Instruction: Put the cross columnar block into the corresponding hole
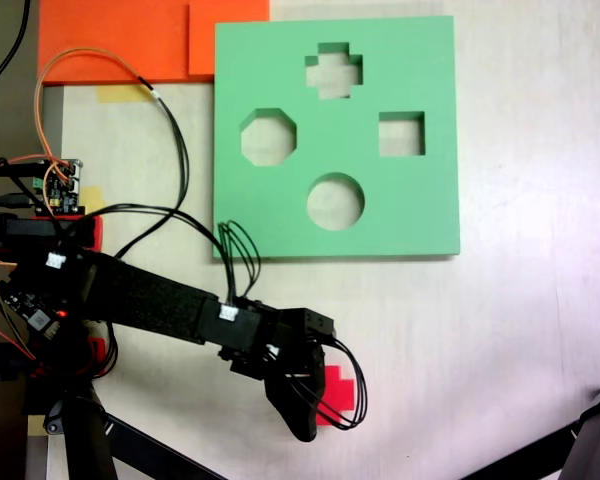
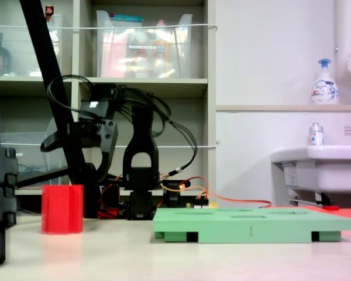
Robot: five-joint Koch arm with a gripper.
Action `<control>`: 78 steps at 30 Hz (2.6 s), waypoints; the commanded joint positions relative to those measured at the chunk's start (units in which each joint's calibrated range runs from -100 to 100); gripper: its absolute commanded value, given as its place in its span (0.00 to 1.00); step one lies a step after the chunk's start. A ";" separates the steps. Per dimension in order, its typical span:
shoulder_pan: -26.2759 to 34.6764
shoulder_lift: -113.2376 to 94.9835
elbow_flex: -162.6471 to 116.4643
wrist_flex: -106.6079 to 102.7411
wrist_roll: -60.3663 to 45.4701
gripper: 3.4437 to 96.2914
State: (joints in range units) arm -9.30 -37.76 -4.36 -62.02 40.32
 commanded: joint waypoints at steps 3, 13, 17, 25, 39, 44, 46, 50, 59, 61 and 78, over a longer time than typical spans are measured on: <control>-0.24 2.70 2.37 3.81 -0.29 0.89; -0.88 5.21 -1.62 3.81 -1.32 0.89; -1.22 7.31 -1.72 3.81 -1.76 0.89; -2.25 8.71 -3.72 3.71 -2.30 0.89; -3.08 13.18 -2.92 5.44 -3.57 0.89; -3.03 14.15 -2.92 7.27 -3.57 0.89; -2.88 14.71 -2.92 7.85 -3.57 0.89; -2.74 15.55 -2.92 8.72 -3.57 0.89; -2.25 15.97 -3.02 8.81 -3.61 0.89; -2.15 15.97 -3.12 8.81 -3.61 0.89; -2.10 15.97 -3.91 8.81 -4.25 0.88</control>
State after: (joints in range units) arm -11.40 -21.61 -9.16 -55.85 36.70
